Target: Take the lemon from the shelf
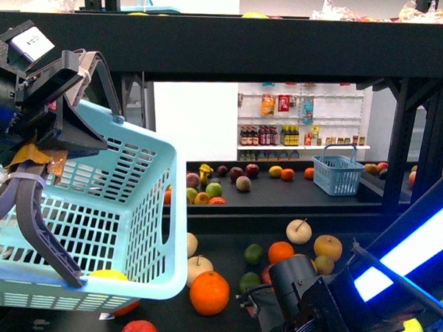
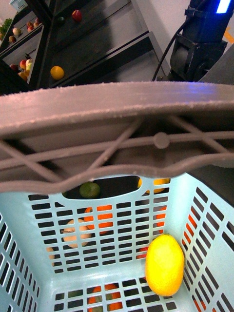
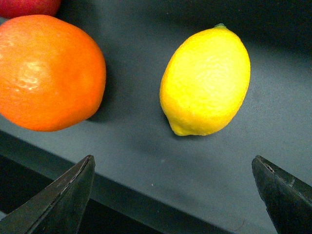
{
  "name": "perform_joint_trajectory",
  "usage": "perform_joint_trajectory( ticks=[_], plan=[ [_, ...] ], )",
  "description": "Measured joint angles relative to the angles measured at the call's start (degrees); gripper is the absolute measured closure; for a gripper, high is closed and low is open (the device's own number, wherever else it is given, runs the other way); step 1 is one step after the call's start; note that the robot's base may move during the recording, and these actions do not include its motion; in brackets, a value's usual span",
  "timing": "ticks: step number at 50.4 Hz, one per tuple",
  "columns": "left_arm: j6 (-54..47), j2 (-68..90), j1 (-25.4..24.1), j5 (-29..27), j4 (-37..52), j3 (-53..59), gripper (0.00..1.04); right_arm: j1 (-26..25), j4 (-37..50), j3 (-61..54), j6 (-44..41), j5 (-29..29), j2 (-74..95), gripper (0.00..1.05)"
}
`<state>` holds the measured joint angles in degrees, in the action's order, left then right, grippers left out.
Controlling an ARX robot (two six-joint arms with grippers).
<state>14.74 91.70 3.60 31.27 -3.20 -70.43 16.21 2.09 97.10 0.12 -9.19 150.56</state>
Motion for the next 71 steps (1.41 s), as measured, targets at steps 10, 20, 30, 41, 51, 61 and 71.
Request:
perform_joint_trajectory(
  ticks=[10,20,30,41,51,61,71],
  plan=[
    [0.0,0.0,0.0,0.0,0.0,0.0,0.91,0.2,-1.7,4.5,-1.1,2.6,4.8,0.08],
    [0.0,0.0,0.0,0.0,0.0,0.0,0.91,0.2,-3.9,10.3,-1.3,3.2,9.0,0.08],
    [0.0,0.0,0.0,0.0,0.0,0.0,0.91,0.2,-6.5,18.0,-1.3,3.5,12.9,0.08],
    [0.0,0.0,0.0,0.0,0.0,0.0,0.91,0.2,-10.2,26.2,-1.8,4.1,16.8,0.08],
    [0.0,0.0,0.0,0.0,0.0,0.0,0.91,0.3,-15.1,35.2,-2.8,5.0,21.9,0.08],
    [0.0,0.0,0.0,0.0,0.0,0.0,0.91,0.5,-17.9,41.6,-2.8,5.0,25.8,0.08],
    [0.0,0.0,0.0,0.0,0.0,0.0,0.91,0.4,-18.4,43.4,-3.0,5.2,26.3,0.19]
  ],
)
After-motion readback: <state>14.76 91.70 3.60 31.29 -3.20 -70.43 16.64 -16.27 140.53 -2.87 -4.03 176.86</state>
